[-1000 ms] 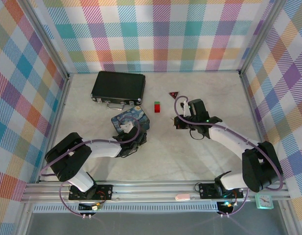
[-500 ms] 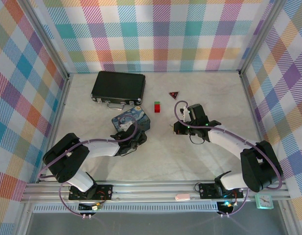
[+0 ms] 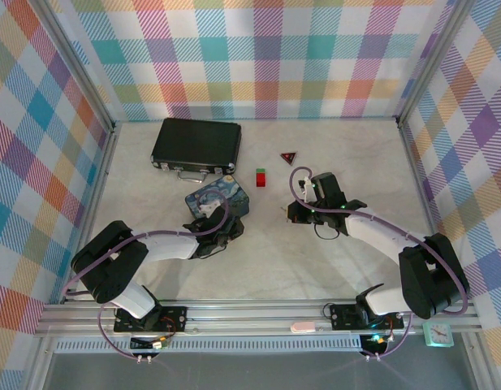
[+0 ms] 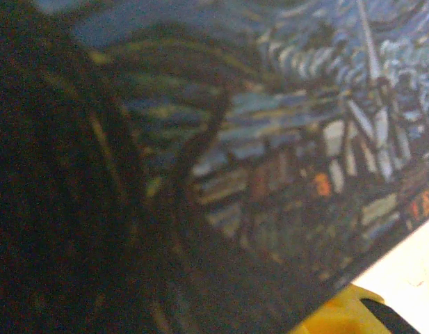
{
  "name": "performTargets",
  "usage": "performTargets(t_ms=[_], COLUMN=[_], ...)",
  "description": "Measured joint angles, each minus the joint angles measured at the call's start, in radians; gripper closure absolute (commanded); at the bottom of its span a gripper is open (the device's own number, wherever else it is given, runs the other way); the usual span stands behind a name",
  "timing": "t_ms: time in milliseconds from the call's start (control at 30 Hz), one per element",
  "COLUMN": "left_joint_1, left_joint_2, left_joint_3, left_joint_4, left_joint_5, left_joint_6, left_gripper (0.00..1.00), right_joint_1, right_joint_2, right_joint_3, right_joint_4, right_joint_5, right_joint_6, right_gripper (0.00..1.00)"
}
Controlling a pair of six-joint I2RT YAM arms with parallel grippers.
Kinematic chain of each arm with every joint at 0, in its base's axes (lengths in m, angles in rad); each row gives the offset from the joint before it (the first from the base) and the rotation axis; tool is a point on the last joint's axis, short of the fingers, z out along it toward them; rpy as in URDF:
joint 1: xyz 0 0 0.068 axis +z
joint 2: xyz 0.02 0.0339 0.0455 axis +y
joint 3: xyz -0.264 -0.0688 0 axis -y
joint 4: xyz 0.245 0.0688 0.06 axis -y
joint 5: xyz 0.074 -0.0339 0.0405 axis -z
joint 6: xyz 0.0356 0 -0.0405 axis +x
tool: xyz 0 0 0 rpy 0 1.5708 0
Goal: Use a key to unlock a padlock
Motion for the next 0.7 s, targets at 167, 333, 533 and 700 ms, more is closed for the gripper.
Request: performTargets(t_ms=[167,333,533,700], left_joint_1=[0.000,0.000,0.000,0.000], left_joint_2=[0.000,0.005,0.041,0.074], left_joint_3=[-0.002,-0.003,-0.004,-0.001], left_joint_4=[0.031,0.044,0.066,0.082], left_joint_5=[-0.019,-0.033,-0.044,-0.070], left_joint_6=[0.006,0.006,0.006,0.016], left_gripper=[0.56,0.58,0.59,0.71], right_joint_1=[0.000,0.000,0.000,0.000], right_joint_2=[0.000,0.000,0.000,-0.002], right_joint_3=[0.000,0.000,0.000,-0.001], right_joint_4=[0.000,0.000,0.000,0.000], right_joint_5=[0.000,0.000,0.001,0.001], right_joint_6=[0.003,0.003,0.003,0.003], right_gripper=[1.00,1.00,1.00,1.00])
